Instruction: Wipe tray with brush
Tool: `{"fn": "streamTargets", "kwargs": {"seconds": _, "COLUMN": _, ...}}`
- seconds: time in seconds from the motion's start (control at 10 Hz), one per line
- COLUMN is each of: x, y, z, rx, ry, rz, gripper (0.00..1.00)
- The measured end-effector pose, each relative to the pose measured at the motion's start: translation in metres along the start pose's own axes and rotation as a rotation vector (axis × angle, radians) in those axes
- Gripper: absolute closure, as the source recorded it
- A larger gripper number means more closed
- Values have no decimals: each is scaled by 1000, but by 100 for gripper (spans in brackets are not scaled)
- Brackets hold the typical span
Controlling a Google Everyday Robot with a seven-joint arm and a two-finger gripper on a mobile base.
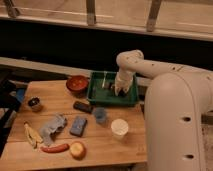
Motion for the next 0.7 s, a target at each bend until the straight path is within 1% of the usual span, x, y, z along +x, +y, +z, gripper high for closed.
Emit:
{"fn": "streamTargets", "kwargs": {"seconds": 0.1, "x": -9, "y": 12, "z": 1, "rx": -4, "ry": -5, "rz": -15, "gripper": 100}}
{"fn": "streamTargets", "kwargs": {"seconds": 0.2, "x": -20, "y": 33, "z": 3, "rx": -13, "ry": -7, "rz": -46, "gripper": 100}}
{"fn": "streamTargets", "kwargs": {"seconds": 0.3, "x": -21, "y": 44, "z": 4, "rx": -17, "ry": -4, "rz": -64, "gripper": 100}}
{"fn": "streamTargets", "kwargs": {"seconds": 0.4, "x": -16, "y": 55, "z": 5, "rx": -16, "ry": 8, "rz": -85, "gripper": 100}}
{"fn": "streamTargets", "kwargs": {"seconds": 0.6, "x": -8, "y": 59, "z": 5, "rx": -13, "ry": 18, "rz": -96, "gripper": 100}}
{"fn": "streamTargets", "kwargs": {"seconds": 0.7, "x": -1, "y": 54, "z": 5, "rx": -9, "ry": 27, "rz": -88, "gripper": 100}}
